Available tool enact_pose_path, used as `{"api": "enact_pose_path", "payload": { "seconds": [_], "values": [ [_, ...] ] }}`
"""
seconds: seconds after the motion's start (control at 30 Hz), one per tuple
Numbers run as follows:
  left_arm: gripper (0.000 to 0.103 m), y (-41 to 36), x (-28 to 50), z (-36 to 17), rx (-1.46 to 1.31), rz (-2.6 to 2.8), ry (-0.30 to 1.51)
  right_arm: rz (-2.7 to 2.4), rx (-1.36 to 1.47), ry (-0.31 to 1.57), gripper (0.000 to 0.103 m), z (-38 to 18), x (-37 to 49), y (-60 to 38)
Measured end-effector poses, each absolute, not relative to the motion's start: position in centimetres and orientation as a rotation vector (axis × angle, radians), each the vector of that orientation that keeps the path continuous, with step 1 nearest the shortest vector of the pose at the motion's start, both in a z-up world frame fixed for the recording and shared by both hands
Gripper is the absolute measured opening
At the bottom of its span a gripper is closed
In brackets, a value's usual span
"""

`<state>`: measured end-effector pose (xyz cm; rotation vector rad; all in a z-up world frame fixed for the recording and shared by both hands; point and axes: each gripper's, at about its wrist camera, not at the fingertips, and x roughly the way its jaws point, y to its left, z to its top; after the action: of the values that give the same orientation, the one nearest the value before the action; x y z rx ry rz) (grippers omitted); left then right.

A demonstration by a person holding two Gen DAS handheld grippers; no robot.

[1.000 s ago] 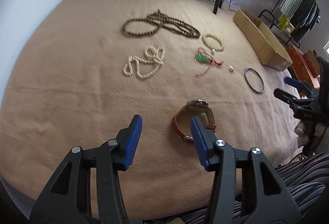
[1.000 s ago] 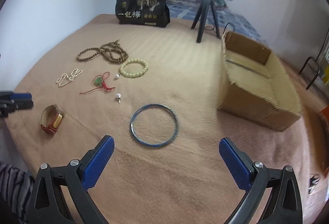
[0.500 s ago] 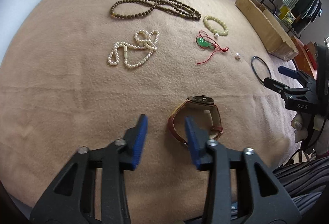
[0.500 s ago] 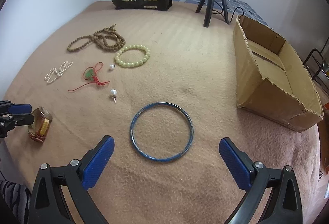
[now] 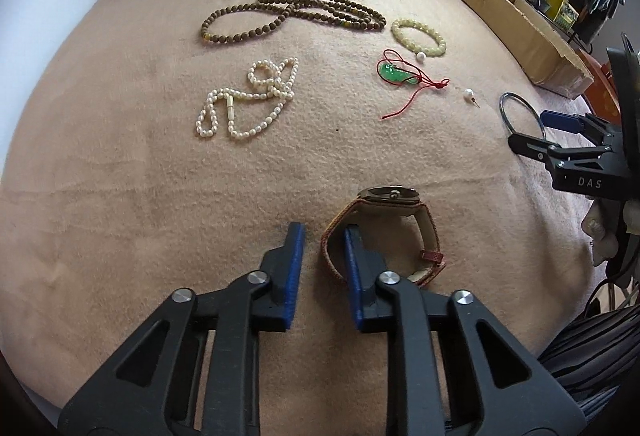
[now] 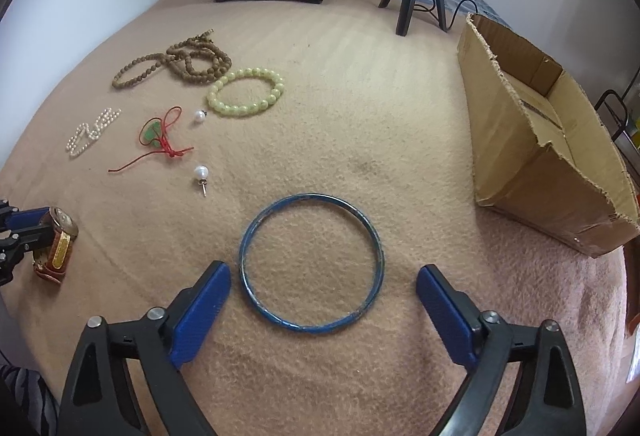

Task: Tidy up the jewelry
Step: 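Grasp the blue bangle with the right tool while the left tool grasps the brown-strap watch, then carry the bangle in the right tool while the left tool carries the watch toward the cardboard box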

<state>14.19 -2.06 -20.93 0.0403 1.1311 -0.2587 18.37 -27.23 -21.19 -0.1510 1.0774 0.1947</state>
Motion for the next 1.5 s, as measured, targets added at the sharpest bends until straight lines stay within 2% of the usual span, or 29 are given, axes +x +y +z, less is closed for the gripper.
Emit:
{"api": "enact_pose_path", "payload": {
  "seconds": [0.07,0.2,1.03,1.5],
  "values": [
    [0.009,-2.2,14.2,-20.9,0.041,-0.263,1.127,0.203,-0.148,1.074,0.085,-21.1,18.4,-27.1],
    [0.007,-2.3,14.2,-20.9,0.032,-0.262,1.121,0.217,-0.151,1.070,0.074,-20.9,18.2,-27.0],
    [0.007,-2.8,13.7,-16.6,0.005,-0.280,1.022,0.215,-0.092,0.968,0.073,-17.2,14.8,-28.6],
    [0.007,-7.6,17.5,-13.2,0.013,-0.355,0.945,0.120,-0.059,0.874,0.073,-12.7,14.0,-33.7]
  ]
}}
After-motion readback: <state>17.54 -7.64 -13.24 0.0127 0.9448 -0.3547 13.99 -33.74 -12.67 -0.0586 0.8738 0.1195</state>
